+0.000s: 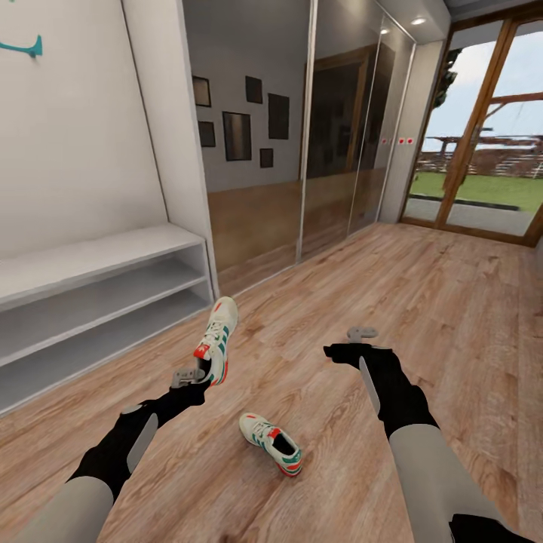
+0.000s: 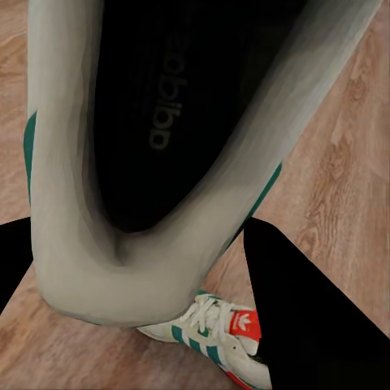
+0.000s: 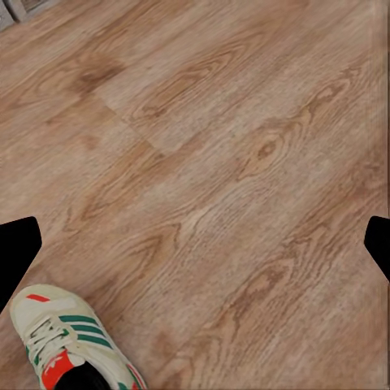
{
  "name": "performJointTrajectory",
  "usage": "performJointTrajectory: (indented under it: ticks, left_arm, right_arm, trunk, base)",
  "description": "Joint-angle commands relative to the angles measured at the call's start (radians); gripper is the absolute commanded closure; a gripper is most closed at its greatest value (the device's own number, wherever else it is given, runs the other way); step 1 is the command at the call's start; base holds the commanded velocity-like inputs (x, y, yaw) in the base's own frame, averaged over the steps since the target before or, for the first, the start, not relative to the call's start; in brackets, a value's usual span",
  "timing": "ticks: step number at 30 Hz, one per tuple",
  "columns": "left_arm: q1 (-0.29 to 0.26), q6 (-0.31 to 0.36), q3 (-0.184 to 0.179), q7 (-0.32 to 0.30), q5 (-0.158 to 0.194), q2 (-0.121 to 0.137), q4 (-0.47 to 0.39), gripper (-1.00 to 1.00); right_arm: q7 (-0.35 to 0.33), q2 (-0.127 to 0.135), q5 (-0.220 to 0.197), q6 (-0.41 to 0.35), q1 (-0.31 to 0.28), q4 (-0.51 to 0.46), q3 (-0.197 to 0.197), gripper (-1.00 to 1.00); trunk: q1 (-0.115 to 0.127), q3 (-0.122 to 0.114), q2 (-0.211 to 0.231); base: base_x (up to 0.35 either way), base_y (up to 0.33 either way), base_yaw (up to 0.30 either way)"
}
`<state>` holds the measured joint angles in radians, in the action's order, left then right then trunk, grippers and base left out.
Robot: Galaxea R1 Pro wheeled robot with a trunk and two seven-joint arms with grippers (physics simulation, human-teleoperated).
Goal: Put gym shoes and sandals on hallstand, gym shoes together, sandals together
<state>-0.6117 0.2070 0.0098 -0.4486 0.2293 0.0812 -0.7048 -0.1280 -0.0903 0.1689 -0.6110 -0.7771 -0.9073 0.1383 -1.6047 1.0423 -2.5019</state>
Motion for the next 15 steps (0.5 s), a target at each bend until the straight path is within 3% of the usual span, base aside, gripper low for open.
performJointTrajectory:
  ticks: [1,10,15]
  left_arm:
    - [0.000,0.010,0.001,-0.004,0.010,0.000,-0.001,1.00]
    - [0.000,0.010,0.001,-0.004,0.010,0.000,-0.001,1.00]
    - [0.000,0.010,0.001,-0.004,0.011,0.000,-0.001,1.00]
  right_arm:
    - [-0.009,-0.001,0.011,-0.004,0.000,-0.002,0.004,-1.00]
    - [-0.004,-0.002,0.011,-0.005,0.000,-0.002,0.004,-1.00]
    - [-0.004,-0.002,0.011,-0.004,0.000,-0.002,0.004,-1.00]
  trunk:
    - [0.000,0.001,0.000]
    - [0.000,0.001,0.000]
    - [0.000,0.001,0.000]
  base:
    - [0.000,-0.032,0.083]
    - [0.002,-0.014,0.251]
    - [0.088,-0.153,0.297]
